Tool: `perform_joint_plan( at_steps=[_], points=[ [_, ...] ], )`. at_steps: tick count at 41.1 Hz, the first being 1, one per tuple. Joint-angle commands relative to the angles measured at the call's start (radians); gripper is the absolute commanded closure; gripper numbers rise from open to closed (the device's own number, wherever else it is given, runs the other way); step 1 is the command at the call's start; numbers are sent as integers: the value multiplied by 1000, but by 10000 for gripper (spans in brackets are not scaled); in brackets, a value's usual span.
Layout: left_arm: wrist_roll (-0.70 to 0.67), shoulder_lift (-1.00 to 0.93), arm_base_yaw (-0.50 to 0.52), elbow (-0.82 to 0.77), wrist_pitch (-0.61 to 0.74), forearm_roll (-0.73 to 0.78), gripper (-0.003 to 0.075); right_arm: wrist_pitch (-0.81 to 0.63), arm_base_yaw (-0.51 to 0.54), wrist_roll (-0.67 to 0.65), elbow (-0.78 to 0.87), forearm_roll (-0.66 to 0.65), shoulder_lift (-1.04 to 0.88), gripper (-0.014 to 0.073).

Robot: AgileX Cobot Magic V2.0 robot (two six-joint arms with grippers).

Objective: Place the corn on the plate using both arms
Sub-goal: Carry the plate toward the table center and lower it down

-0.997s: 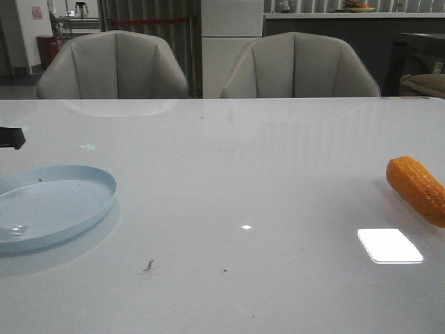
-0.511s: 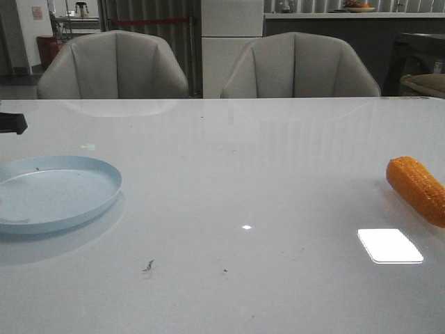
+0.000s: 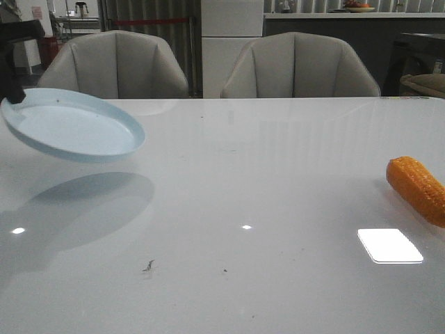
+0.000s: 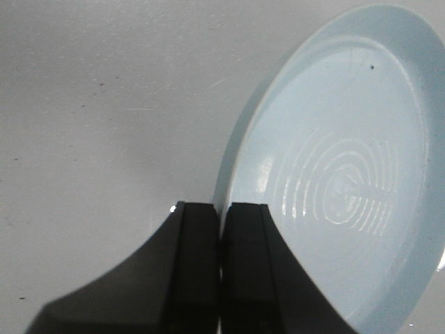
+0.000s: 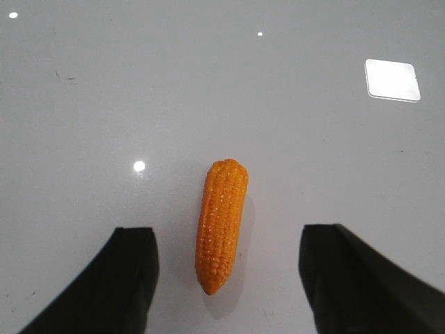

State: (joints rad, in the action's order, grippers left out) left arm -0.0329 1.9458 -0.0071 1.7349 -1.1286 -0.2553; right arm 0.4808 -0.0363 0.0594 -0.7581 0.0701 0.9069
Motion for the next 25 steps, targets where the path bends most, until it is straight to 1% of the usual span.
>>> perform_joint_plan(
  at_steps=[1,6,8,17,25],
  points=[
    [22,-52,-34,59,-11,-109,631,-70,0,5,-35,-7,-7,53],
    [23,-52,-96,65,-30,-186,631,-70,0,5,-35,-7,-7,53],
    [23,-52,-124,65,-34,-195,631,-70,0,5,-35,-7,-7,53],
    [19,-50,-270,65,-38,-195,630,-69,0,5,-35,-7,-7,53],
    [-17,-40,-358,65,-33,-160,630,-65,0,5,-35,-7,-7,53]
  ],
)
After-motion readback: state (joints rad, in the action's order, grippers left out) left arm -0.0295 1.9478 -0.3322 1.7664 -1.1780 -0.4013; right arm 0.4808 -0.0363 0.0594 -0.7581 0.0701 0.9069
